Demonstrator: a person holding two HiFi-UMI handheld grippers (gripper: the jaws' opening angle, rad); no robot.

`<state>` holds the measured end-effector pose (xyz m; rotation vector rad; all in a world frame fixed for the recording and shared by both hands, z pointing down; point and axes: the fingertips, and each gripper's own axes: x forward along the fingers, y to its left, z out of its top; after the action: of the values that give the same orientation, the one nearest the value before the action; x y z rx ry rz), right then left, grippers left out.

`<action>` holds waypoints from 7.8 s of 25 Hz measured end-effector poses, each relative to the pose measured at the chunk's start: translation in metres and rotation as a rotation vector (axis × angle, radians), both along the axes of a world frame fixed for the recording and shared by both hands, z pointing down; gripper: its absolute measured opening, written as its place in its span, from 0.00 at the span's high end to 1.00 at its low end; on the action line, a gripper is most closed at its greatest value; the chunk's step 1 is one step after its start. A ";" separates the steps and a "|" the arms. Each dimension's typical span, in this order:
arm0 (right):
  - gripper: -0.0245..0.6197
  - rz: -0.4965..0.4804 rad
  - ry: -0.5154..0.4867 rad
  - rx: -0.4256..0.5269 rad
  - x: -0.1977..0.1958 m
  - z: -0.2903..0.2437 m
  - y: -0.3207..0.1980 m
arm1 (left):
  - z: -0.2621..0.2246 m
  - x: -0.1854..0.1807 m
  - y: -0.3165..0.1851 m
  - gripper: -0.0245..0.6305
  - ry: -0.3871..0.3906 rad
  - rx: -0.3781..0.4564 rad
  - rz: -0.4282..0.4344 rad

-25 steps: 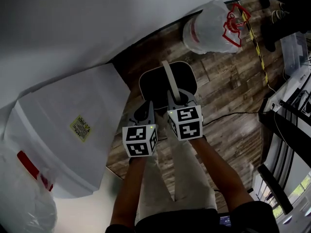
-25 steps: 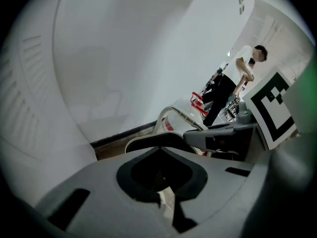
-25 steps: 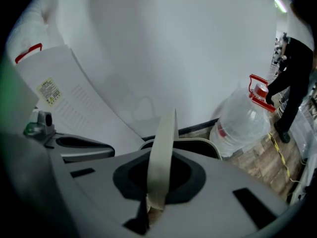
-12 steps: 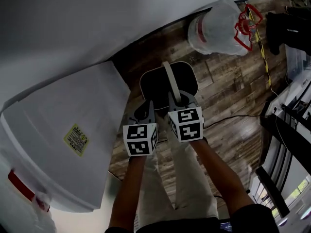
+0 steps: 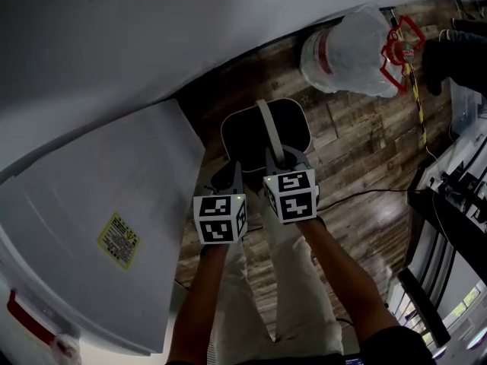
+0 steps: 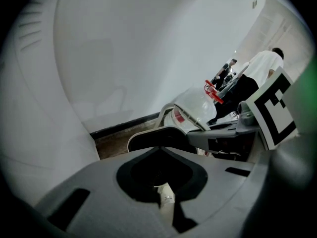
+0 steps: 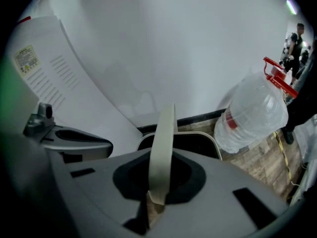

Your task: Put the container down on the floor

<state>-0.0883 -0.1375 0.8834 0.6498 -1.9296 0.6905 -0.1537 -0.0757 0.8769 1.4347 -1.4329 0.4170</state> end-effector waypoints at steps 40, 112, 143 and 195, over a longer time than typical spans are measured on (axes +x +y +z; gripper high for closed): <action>0.91 -0.155 0.056 0.005 -0.050 0.110 -0.043 | 0.093 -0.023 -0.019 0.93 0.084 -0.054 -0.067; 0.88 -0.032 0.110 -0.005 0.053 0.160 -0.075 | 0.137 0.065 -0.038 0.93 0.172 -0.087 0.063; 0.75 0.109 0.134 -0.092 0.119 0.231 -0.092 | 0.190 0.103 -0.074 0.93 0.190 -0.079 0.186; 0.91 0.308 -0.154 -0.013 0.106 -0.129 -0.085 | -0.135 0.078 -0.086 0.93 0.066 0.080 0.178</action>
<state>0.0179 -0.2223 0.7548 0.9199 -1.9825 0.9682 -0.0753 -0.1619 0.7420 1.6328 -1.2862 0.4233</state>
